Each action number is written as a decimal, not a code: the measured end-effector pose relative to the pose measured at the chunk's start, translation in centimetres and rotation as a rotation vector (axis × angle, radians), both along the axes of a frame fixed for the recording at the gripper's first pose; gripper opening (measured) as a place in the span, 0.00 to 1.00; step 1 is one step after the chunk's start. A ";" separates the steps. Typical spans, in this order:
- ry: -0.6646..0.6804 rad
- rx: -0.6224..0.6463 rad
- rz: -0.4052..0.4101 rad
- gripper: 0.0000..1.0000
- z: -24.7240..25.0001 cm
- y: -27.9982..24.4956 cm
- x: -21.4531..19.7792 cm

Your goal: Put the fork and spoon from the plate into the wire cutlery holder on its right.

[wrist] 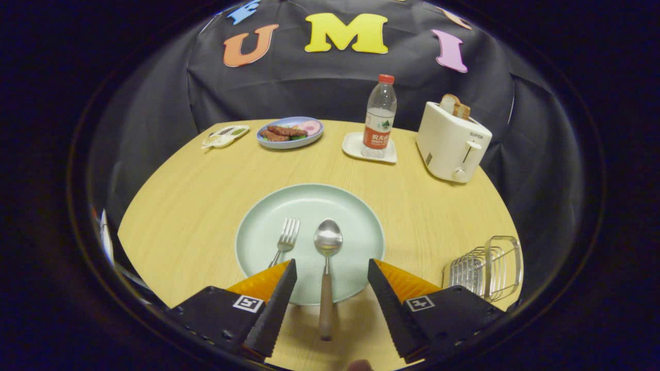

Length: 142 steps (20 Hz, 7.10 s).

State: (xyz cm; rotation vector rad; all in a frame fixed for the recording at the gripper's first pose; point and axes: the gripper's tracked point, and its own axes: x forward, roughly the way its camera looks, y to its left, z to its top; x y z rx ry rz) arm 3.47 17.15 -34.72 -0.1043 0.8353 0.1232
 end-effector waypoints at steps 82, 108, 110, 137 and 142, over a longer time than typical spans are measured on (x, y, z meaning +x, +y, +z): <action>0.131 0.059 -0.023 0.91 -0.9 5.7 -0.9; 0.251 0.115 -0.094 0.01 10.6 -6.9 -2.0; 0.262 0.104 -0.130 0.01 12.7 -10.9 -2.5; 0.708 0.184 -0.298 0.07 9.8 -20.6 -7.3; 0.648 0.246 -0.316 0.24 10.1 -19.9 -5.9</action>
